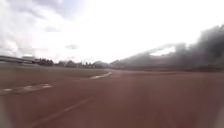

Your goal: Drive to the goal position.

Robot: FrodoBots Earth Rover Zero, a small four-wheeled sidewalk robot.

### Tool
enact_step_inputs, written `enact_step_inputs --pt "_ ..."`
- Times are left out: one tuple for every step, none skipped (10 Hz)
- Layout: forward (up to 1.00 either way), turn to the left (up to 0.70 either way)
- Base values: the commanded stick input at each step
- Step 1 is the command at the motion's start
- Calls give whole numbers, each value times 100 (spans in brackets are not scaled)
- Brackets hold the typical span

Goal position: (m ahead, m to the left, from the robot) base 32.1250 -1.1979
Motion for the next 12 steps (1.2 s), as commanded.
enact_step_inputs --pt "70 0" --pt "70 0" --pt "70 0" --pt "70 0" --pt "70 0" --pt "70 0" --pt "70 0" --pt "70 0" --pt "70 0" --pt "70 0" --pt "70 0" --pt "70 0"
